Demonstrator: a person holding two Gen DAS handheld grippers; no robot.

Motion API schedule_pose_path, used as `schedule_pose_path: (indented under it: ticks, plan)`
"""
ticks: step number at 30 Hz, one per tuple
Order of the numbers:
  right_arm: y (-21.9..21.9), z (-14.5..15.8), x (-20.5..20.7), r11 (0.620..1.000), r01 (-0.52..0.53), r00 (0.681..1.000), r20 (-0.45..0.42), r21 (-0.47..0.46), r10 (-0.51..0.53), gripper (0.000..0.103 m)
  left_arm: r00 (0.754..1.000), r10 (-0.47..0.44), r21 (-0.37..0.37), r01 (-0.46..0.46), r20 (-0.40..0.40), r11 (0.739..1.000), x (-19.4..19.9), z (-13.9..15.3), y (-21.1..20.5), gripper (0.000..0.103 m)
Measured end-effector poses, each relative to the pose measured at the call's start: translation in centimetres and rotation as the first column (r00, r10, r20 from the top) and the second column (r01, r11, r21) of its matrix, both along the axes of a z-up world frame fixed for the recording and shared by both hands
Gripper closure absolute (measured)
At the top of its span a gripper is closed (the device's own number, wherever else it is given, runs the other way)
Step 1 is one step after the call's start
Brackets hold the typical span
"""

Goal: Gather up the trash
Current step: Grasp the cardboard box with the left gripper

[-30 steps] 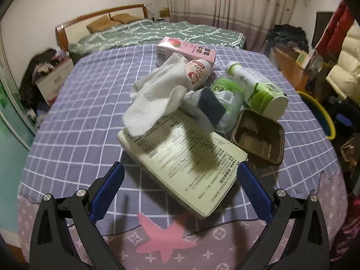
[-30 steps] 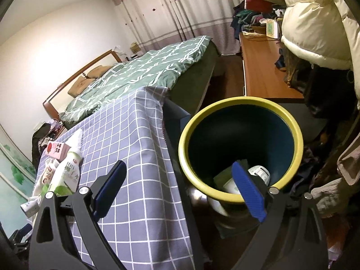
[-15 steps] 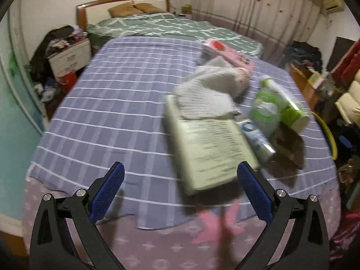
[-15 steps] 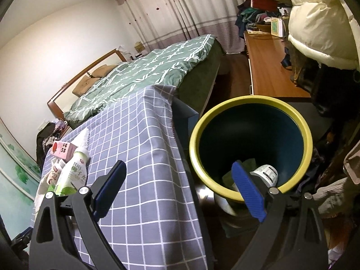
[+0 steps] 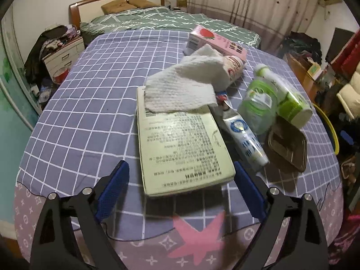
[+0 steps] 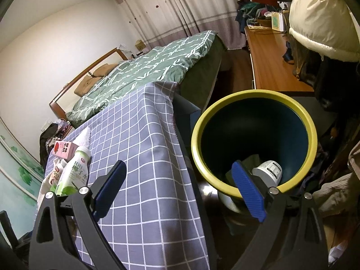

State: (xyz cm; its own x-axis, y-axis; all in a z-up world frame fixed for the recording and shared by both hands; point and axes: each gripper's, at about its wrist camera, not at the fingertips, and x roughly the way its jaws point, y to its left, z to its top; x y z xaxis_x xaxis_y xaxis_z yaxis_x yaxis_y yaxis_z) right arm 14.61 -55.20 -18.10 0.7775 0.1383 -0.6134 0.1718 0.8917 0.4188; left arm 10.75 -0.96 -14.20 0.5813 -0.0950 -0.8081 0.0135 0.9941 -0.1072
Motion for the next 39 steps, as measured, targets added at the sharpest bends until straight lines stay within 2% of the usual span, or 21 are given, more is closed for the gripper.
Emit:
schedule_pose_path:
  ticks: [2, 4, 6, 9, 11, 15, 27, 32, 39]
  plan:
    - [0.1, -0.1, 0.1, 1.000, -0.005, 1.000, 0.000, 0.003, 0.005, 0.013, 1.000, 0.004, -0.003, -0.004, 0.008, 1.000, 0.8, 0.0, 0.0, 0.012]
    - [0.3, 0.0, 0.0, 1.000, -0.009, 1.000, 0.003, 0.004, 0.009, 0.013, 1.000, 0.021, 0.027, -0.021, 0.013, 0.999, 1.8, -0.1, -0.2, 0.012]
    - [0.3, 0.1, -0.1, 1.000, -0.015, 1.000, 0.004, -0.002, 0.015, 0.013, 0.999, 0.031, 0.040, -0.031, -0.009, 0.999, 2.9, -0.6, -0.2, 0.012]
    - [0.3, 0.1, -0.1, 1.000, -0.016, 1.000, 0.004, -0.004, 0.016, 0.013, 0.999, 0.028, 0.056, -0.026, -0.020, 0.998, 4.0, -1.0, -0.5, 0.016]
    - [0.4, 0.1, -0.1, 1.000, -0.017, 1.000, 0.003, -0.002, 0.017, 0.013, 0.999, 0.026, 0.063, -0.025, -0.024, 0.998, 4.7, -0.9, -0.6, 0.022]
    - [0.7, 0.2, -0.1, 1.000, -0.031, 1.000, 0.000, -0.003, 0.031, 0.013, 0.999, 0.002, 0.061, 0.000, -0.037, 0.998, 4.9, -0.9, -0.3, 0.026]
    - [1.1, 0.1, 0.1, 0.999, -0.052, 0.999, -0.005, 0.013, 0.052, 0.013, 0.989, -0.106, 0.036, 0.110, -0.102, 0.993, -1.3, -0.1, 1.5, 0.029]
    - [1.1, 0.4, -0.3, 0.998, -0.060, 0.998, 0.003, 0.017, 0.059, 0.013, 0.988, -0.145, 0.029, 0.147, -0.060, 0.989, -4.3, 1.6, 1.9, 0.029]
    - [0.8, 0.8, -1.3, 0.998, -0.054, 0.998, 0.017, 0.015, 0.054, 0.013, 0.981, -0.184, 0.033, 0.182, 0.055, 0.983, -6.4, 5.3, 1.4, 0.029]
